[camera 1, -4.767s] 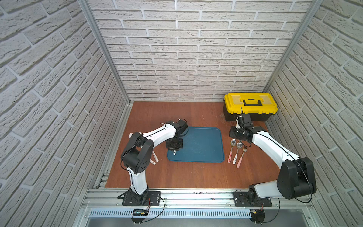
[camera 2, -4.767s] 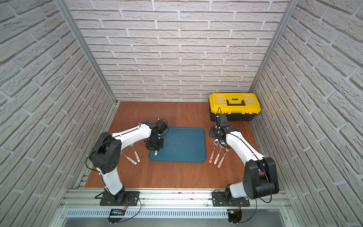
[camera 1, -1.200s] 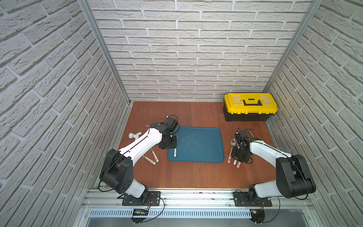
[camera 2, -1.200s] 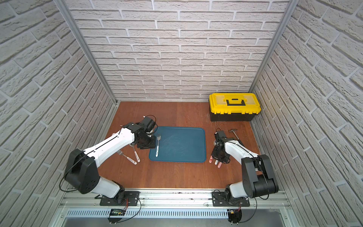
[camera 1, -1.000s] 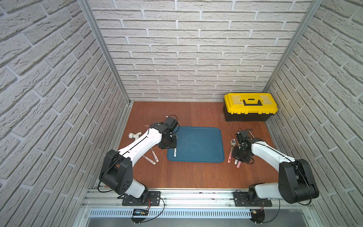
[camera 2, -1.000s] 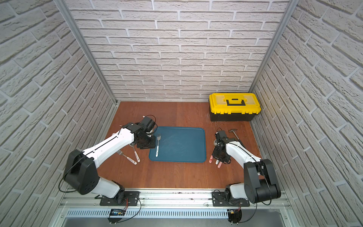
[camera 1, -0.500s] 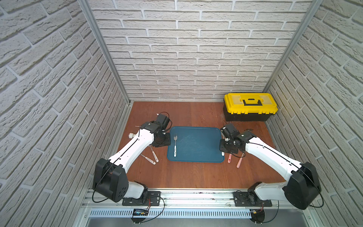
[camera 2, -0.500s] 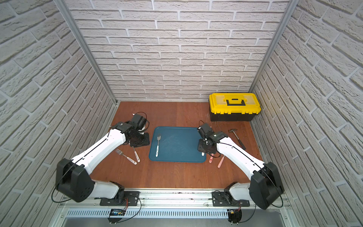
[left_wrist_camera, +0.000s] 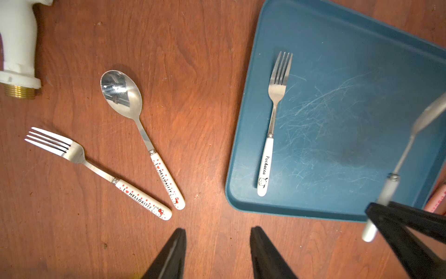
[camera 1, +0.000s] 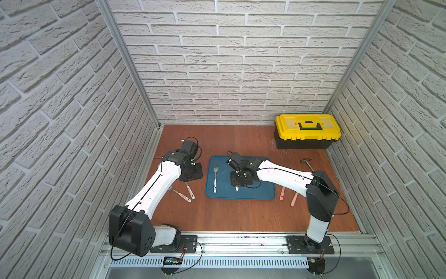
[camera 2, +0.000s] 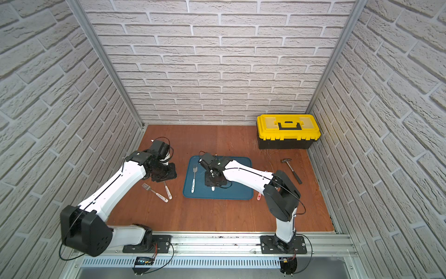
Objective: Set the spoon and fork side by side
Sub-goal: Place the spoon on the tray.
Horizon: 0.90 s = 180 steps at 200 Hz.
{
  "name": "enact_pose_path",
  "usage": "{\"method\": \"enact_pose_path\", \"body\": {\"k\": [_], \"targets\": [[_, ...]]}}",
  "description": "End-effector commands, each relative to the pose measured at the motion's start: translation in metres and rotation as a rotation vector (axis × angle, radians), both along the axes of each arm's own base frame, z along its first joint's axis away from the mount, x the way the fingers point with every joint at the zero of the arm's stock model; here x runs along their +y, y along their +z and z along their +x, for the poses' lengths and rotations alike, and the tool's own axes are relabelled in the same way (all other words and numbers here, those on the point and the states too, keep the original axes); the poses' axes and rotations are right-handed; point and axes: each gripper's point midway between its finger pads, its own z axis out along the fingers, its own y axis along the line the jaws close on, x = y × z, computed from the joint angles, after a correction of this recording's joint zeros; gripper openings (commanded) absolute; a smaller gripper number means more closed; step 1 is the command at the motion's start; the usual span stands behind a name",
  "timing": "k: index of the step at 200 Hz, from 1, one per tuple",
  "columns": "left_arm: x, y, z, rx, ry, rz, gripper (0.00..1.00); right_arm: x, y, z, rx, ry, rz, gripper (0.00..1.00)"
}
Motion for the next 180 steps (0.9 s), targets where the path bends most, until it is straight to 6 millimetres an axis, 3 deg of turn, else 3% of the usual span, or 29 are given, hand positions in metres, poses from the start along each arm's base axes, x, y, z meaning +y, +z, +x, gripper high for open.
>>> {"method": "enact_pose_path", "body": {"k": [1, 27, 30, 40, 126, 180], "targets": [[0.002, 0.001, -0.007, 0.005, -0.017, -0.008, 0.49, 0.027, 0.003, 0.004, -0.004, -0.016, 0.055, 0.16], [0.006, 0.004, -0.010, 0.002, -0.010, 0.001, 0.49, 0.037, 0.000, 0.003, -0.002, -0.027, 0.058, 0.17], [0.008, 0.004, -0.010, 0.002, -0.006, 0.004, 0.49, 0.037, -0.011, 0.002, 0.014, -0.029, 0.037, 0.17], [0.009, 0.005, -0.011, -0.001, -0.002, 0.008, 0.49, 0.039, -0.015, 0.003, 0.022, -0.041, 0.031, 0.18], [0.006, -0.004, -0.009, 0.016, -0.006, -0.014, 0.49, 0.055, -0.032, 0.014, 0.028, -0.056, 0.016, 0.18], [0.006, -0.006, -0.011, 0.021, -0.010, -0.014, 0.49, 0.056, -0.040, 0.016, 0.037, -0.082, 0.004, 0.18]]}}
